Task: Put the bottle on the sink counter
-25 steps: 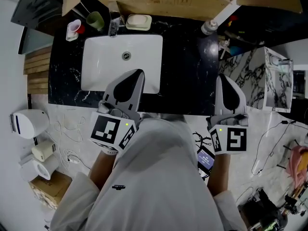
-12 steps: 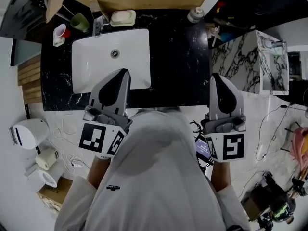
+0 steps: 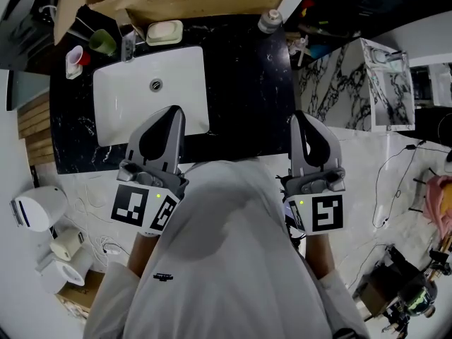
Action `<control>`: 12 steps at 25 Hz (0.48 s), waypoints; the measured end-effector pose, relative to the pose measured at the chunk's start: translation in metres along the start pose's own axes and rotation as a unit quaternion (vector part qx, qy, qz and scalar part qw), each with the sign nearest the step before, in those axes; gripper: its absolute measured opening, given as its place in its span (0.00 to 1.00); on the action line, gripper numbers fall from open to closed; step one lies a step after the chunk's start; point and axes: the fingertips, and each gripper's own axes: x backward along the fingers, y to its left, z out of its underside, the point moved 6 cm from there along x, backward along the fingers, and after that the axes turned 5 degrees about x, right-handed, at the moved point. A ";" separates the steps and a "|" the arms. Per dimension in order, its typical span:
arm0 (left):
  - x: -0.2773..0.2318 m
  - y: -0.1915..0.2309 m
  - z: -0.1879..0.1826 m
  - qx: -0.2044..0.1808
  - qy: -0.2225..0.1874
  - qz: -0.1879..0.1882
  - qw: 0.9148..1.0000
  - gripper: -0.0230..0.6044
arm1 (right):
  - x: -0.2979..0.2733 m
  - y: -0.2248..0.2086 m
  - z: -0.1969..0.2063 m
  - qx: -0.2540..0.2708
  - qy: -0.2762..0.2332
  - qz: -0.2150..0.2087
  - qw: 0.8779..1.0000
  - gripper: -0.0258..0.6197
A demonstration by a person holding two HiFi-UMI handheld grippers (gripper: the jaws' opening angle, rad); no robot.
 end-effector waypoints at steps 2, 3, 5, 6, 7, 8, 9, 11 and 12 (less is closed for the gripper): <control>-0.001 -0.001 0.000 -0.002 0.001 0.001 1.000 0.05 | -0.001 -0.002 0.000 0.005 0.000 -0.002 1.000 0.06; -0.002 -0.001 0.000 -0.004 0.002 0.002 1.000 0.05 | -0.002 -0.003 0.000 0.007 -0.001 -0.003 1.000 0.06; -0.003 -0.001 -0.001 -0.007 0.005 0.001 1.000 0.05 | -0.004 -0.002 -0.002 0.008 -0.003 -0.009 1.000 0.06; -0.004 -0.002 0.000 -0.008 0.007 0.001 1.000 0.05 | -0.005 -0.002 -0.002 0.008 -0.004 -0.012 1.000 0.06; -0.005 -0.002 0.000 -0.009 0.008 0.000 1.000 0.05 | -0.005 -0.001 -0.002 0.006 -0.003 -0.015 1.000 0.06; -0.005 -0.002 -0.001 -0.011 0.010 0.000 1.000 0.05 | -0.005 0.000 -0.002 0.004 -0.002 -0.016 1.000 0.06; -0.005 -0.003 -0.001 -0.012 0.011 0.000 1.000 0.05 | -0.006 0.001 -0.001 0.002 -0.002 -0.017 1.000 0.06; -0.005 -0.005 0.000 -0.014 0.012 0.002 1.000 0.05 | -0.006 0.003 -0.001 0.000 -0.003 -0.018 1.000 0.06; -0.005 -0.005 0.001 -0.015 0.013 0.002 1.000 0.05 | -0.007 0.004 0.000 0.001 -0.002 -0.020 1.000 0.06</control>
